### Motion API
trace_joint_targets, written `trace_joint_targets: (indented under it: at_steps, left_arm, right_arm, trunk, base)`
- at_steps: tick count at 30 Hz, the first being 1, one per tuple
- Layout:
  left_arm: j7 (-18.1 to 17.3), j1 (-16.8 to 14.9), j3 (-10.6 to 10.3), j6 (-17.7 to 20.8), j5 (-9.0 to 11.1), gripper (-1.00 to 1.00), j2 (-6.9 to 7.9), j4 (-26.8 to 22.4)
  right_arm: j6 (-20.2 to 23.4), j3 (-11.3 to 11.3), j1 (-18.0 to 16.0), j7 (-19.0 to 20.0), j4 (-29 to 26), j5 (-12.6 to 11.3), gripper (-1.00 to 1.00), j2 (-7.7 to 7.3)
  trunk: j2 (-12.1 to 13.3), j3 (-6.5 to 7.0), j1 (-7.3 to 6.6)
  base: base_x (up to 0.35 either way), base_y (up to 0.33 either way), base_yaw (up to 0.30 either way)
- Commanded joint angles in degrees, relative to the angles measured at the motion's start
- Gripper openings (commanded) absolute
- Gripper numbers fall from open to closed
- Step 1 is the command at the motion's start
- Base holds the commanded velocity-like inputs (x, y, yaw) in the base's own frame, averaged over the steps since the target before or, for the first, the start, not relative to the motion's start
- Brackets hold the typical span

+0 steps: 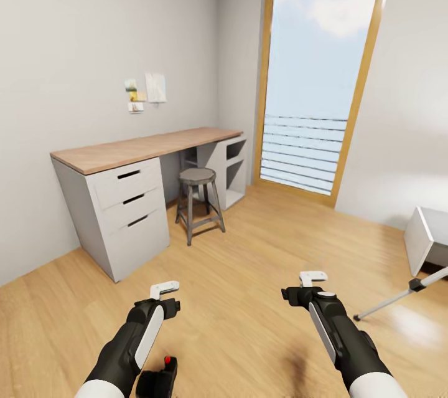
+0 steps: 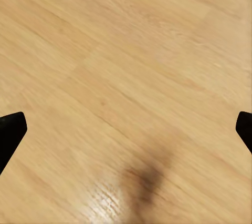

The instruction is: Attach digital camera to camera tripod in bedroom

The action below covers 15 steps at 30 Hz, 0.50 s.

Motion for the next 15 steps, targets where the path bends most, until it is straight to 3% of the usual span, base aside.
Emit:
trace_joint_targets:
  at_steps: [1, 15]
  left_arm:
    - [0.5, 0.0, -0.1, 0.2, 0.6, 1.00, 0.00, -0.1]
    - [0.4, 0.0, 0.2, 0.1, 0.6, 1.00, 0.00, -0.1]
  right_arm:
    - [0.3, 0.0, 0.0, 0.0, -0.1, 0.1, 1.00, 0.00]
    - [0.3, 0.0, 0.0, 0.1, -0.1, 0.2, 1.00, 0.00]
  trunk:
    - [-0.4, -0.25, 0.21]
    - [-1.0, -3.31, 0.77]
  base:
    - [0.000, 0.000, 0.000]
    - [0.000, 0.000, 0.000]
